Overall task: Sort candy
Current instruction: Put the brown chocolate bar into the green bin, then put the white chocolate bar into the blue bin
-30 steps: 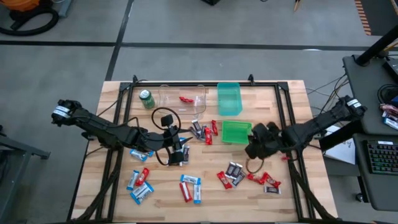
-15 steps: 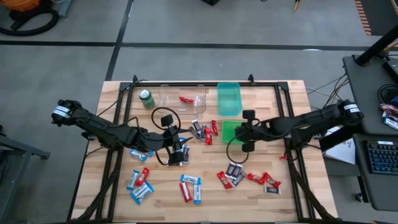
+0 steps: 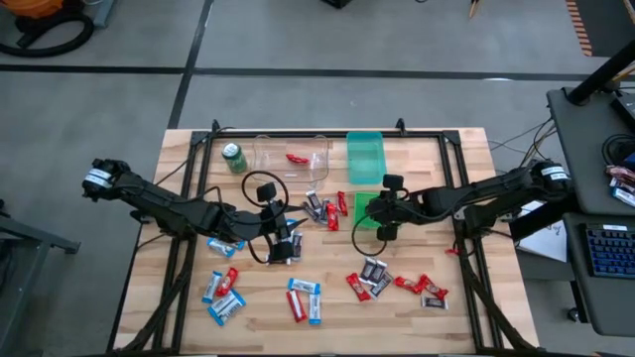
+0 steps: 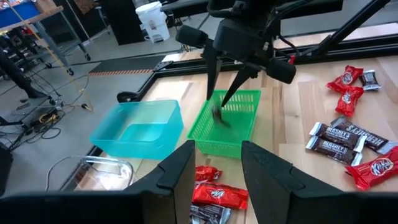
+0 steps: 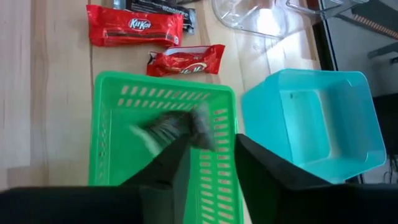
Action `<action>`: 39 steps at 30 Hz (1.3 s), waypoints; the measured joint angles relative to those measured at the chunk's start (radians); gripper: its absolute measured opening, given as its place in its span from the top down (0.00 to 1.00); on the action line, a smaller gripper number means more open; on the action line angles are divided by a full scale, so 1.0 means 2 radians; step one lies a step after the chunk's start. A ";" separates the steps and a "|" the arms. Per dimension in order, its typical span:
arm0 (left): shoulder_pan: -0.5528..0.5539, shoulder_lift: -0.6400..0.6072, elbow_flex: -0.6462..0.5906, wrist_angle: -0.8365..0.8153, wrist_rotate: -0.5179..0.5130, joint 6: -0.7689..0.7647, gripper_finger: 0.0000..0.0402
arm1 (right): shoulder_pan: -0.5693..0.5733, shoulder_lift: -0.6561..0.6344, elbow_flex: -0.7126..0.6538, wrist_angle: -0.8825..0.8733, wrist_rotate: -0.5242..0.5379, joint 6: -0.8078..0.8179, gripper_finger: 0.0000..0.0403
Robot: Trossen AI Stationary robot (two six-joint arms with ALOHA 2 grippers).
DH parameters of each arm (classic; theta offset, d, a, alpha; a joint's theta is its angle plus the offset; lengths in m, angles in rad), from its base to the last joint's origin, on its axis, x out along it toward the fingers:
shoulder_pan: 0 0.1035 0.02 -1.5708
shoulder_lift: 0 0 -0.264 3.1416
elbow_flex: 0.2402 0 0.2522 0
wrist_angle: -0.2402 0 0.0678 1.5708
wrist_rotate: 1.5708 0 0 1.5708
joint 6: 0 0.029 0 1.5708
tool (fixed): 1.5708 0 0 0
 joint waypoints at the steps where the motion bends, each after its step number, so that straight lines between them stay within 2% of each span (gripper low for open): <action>1: 0.000 0.000 0.000 0.000 0.000 -0.001 0.72 | 0.000 -0.001 0.000 0.000 0.000 0.000 0.69; 8: 0.000 0.000 0.000 -0.005 0.000 -0.022 0.72 | 0.000 -0.012 0.000 0.001 0.000 0.014 0.62; 13: 0.000 0.000 0.000 -0.035 0.002 -0.069 0.72 | 0.007 -0.025 0.000 0.001 -0.002 0.056 0.60; 17: 0.000 0.000 0.000 -0.084 0.004 -0.138 0.72 | 0.018 -0.032 0.000 0.001 -0.006 0.110 0.61; 21: 0.000 0.000 0.000 -0.142 0.048 -0.228 0.72 | 0.030 -0.033 0.000 0.001 -0.006 0.158 0.63; 30: 0.000 0.032 0.000 -0.228 0.091 -0.440 0.72 | 0.042 -0.033 0.000 0.002 -0.006 0.186 0.65; 35: 0.000 0.083 0.003 -0.230 0.093 -0.488 0.72 | 0.042 -0.033 0.000 0.017 -0.006 0.183 0.63; 39: 0.000 0.121 0.028 -0.248 0.093 -0.497 0.72 | 0.042 -0.033 0.000 0.024 -0.007 0.178 0.61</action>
